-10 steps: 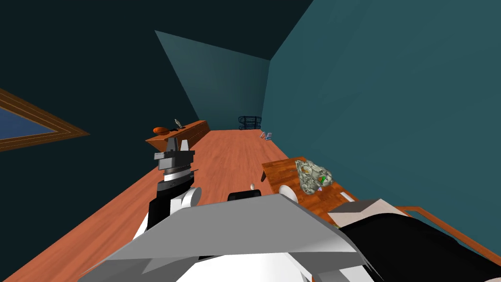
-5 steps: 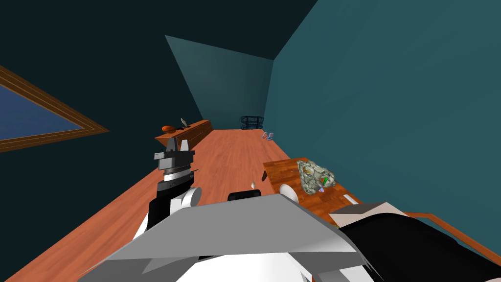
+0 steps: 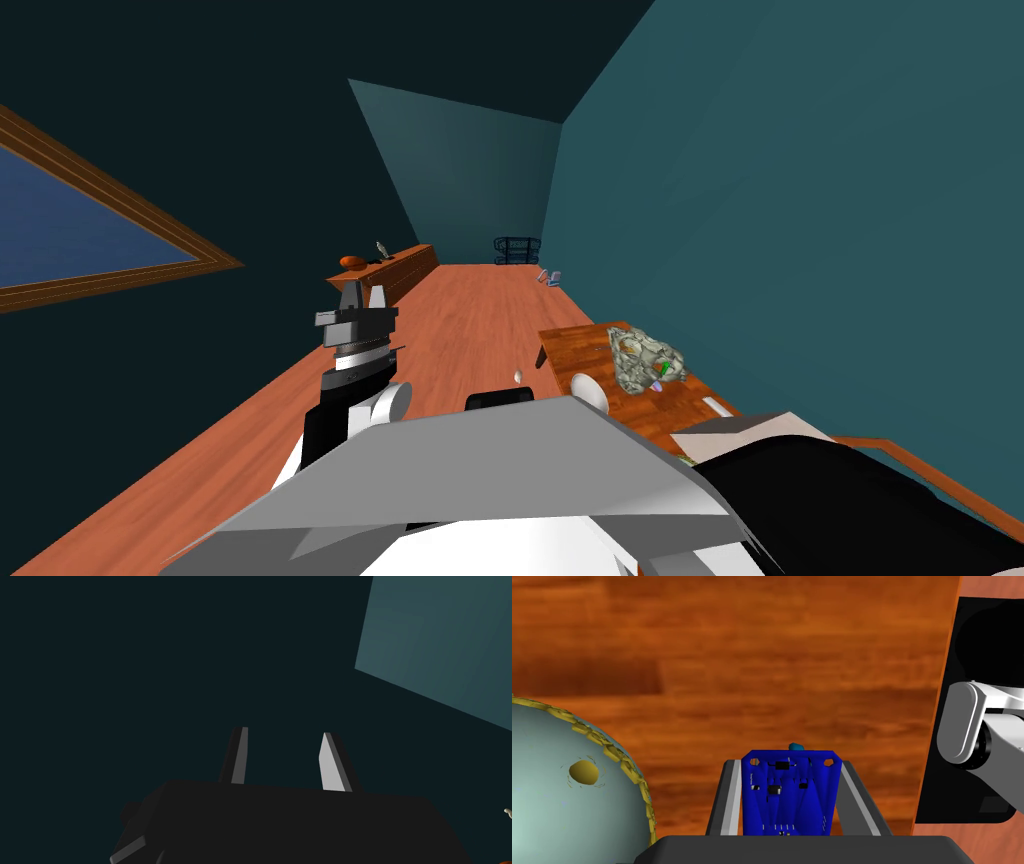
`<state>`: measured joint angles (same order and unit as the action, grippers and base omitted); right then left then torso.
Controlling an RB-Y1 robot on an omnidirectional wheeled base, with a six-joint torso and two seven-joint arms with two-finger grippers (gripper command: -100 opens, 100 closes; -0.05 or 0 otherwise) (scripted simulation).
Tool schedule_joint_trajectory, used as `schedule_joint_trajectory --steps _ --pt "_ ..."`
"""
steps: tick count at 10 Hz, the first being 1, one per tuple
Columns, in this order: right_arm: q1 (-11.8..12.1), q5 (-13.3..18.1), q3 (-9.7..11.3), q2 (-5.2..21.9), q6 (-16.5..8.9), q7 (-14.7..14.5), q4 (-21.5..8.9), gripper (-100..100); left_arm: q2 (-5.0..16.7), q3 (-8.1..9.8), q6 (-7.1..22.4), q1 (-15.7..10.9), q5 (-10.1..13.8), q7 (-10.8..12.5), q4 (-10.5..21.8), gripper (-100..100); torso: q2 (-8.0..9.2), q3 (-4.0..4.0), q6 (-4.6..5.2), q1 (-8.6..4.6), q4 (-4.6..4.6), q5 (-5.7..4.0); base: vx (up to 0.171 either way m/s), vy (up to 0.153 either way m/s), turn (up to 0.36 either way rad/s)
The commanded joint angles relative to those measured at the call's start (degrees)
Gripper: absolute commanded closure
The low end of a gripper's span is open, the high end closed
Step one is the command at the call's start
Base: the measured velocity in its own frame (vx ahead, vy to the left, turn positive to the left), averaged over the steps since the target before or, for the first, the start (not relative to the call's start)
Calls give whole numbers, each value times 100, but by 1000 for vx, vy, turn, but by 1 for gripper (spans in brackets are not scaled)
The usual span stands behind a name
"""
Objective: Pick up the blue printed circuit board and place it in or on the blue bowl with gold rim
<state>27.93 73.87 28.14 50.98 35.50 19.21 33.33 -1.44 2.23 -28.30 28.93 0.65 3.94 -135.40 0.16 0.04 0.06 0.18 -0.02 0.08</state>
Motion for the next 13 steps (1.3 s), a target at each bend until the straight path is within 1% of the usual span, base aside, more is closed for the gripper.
schedule_joint_trajectory --steps 1,2,3,4,5,6,7,8,9,10,11,12,13 --pt "-82 -94 -112 118 223 -71 -131 100 0 0 0 0 0 0 0 0 0 0 0 0 0 0 -85 -1 91" --pt "-101 -126 -152 197 308 -62 -132 100 0 0 0 0 0 0 0 0 10 5 3 -5 2 -1 -90 -14 47" --pt "-144 -187 -236 344 464 -48 -127 100 0 0 0 0 0 0 0 0 17 9 6 -9 2 -3 -107 -14 59" --pt "-167 -217 -278 413 534 -43 -121 100 0 0 0 0 0 0 0 0 23 14 4 -10 5 -1 -113 -15 72" --pt "-219 -273 -365 541 656 -37 -105 100 0 0 0 0 0 0 0 0 26 16 4 -11 7 -4 -138 -36 70" --pt "-247 -299 -410 602 709 -36 -94 100 0 0 0 -1 0 0 0 0 35 21 3 -18 9 -2 -123 -43 41" --pt "-247 -299 -410 602 709 -36 -94 100 0 0 0 0 0 0 0 0 33 21 4 -20 10 -5 -65 -36 14" --pt "-338 -366 -543 777 837 -36 -54 100 0 1 0 0 0 0 0 0 20 14 9 -19 7 -8 -120 -85 100" --pt "-338 -366 -543 777 837 -36 -54 100 1 1 0 0 0 0 0 0 31 19 5 -38 10 -6 -96 -88 0" --pt "-430 -413 -666 926 915 -40 -5 100 1 1 0 0 0 0 0 0 28 19 8 -37 9 -7 -112 -87 44" --pt "-430 -413 -666 926 915 -40 -5 100 1 1 0 0 0 0 0 0 31 21 -1 -37 12 -3 -86 -88 39" --pt "-528 -440 -779 1052 957 -48 58 100 1 1 0 0 0 0 0 0 22 17 0 -38 11 -7 -100 -130 41" --pt "-528 -440 -779 1052 957 -48 -35 100 1 1 0 0 0 0 0 0 22 17 -6 -53 12 -5 -71 -121 49"
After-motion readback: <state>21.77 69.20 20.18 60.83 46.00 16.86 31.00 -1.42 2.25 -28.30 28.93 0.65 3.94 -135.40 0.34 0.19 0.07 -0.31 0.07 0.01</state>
